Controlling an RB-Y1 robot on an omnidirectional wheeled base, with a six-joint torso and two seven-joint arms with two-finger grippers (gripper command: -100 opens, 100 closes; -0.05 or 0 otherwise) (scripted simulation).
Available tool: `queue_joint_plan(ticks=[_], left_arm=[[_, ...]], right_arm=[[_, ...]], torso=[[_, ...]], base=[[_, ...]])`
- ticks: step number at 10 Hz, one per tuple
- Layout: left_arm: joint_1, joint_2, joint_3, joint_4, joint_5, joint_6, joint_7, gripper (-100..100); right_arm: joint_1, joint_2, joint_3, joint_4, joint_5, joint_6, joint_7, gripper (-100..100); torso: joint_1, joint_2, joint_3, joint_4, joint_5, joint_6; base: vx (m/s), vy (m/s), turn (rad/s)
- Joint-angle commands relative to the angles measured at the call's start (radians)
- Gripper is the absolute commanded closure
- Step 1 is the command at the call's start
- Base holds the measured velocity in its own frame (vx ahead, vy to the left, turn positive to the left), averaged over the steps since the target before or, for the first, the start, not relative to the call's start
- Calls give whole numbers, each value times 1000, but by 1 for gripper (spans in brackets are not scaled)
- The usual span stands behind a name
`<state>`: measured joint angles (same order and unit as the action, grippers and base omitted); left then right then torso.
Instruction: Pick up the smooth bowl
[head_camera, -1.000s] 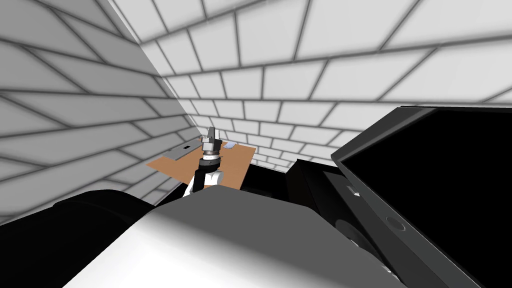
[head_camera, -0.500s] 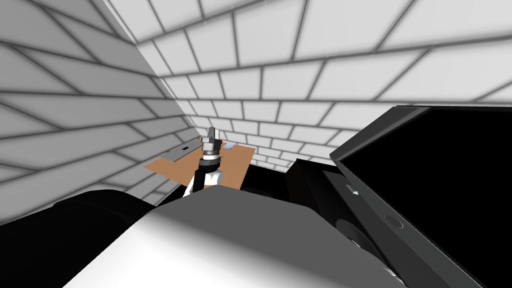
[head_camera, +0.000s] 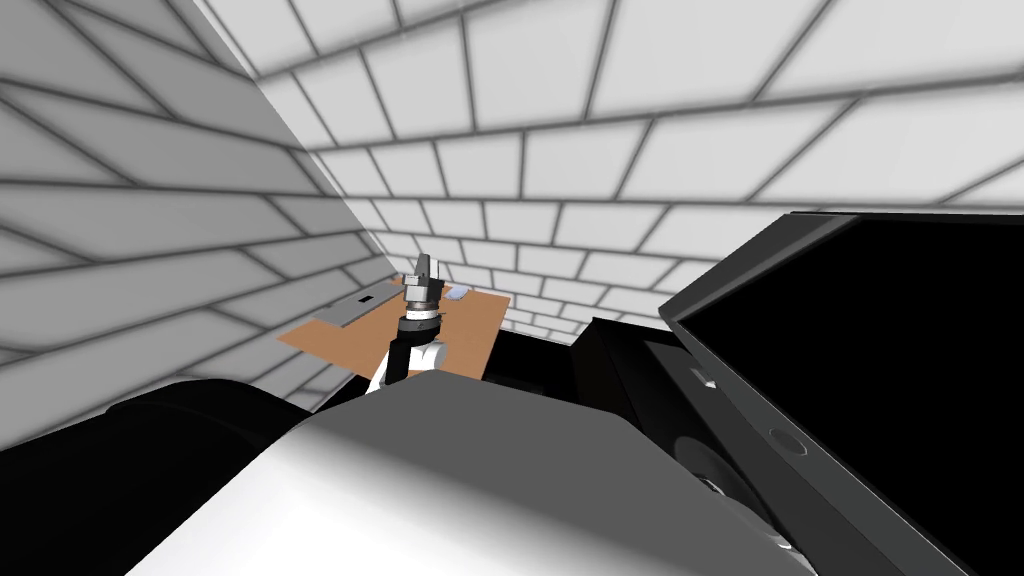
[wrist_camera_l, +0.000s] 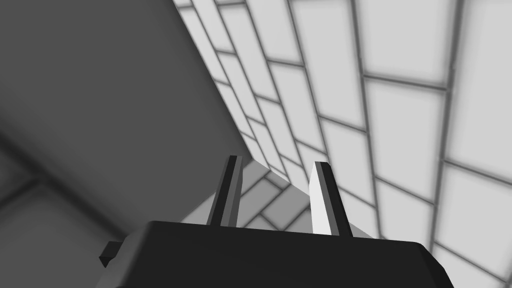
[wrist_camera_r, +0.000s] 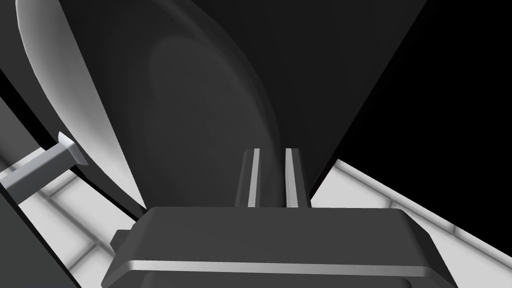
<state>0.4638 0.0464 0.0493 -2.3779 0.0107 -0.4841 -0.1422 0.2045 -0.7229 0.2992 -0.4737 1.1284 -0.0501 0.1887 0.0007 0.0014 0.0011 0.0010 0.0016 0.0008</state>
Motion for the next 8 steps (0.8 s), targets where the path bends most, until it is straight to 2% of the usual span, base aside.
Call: queue_joint_plan(ticks=[1, 2, 3, 4, 6, 7, 8], left_arm=[[0, 0, 0, 0, 0, 0, 0, 0], [0, 0, 0, 0, 0, 0, 0, 0], [0, 0, 0, 0, 0, 0, 0, 0], [0, 0, 0, 0, 0, 0, 0, 0], [0, 0, 0, 0, 0, 0, 0, 0], [0, 0, 0, 0, 0, 0, 0, 0], [0, 0, 0, 0, 0, 0, 0, 0]], right_arm=[[-4, 13, -50, 18, 8, -22, 50, 100], [-4, 13, -52, 18, 8, -22, 57, 100], [18, -15, -58, -18, 17, -43, 61, 100], [18, -15, -42, -18, 17, -43, 59, 100], [18, -15, -58, -18, 17, -43, 61, 100], [18, -14, -53, -17, 17, -42, 57, 100], [18, -13, -56, -17, 17, -44, 61, 0]], torso=[[0, 0, 0, 0, 0, 0], [1, 0, 0, 0, 0, 0], [1, 0, 0, 0, 0, -1], [3, -3, -2, -1, 1, 1], [3, -3, -2, -1, 1, -1], [2, -2, -1, 0, 1, -2], [1, -1, -1, 0, 1, -1]], base=[[9, 13, -39], [5, 10, -5], [63, 53, -182], [63, 71, -136], [16, 26, 7], [0, 0, 0], [0, 0, 0]])
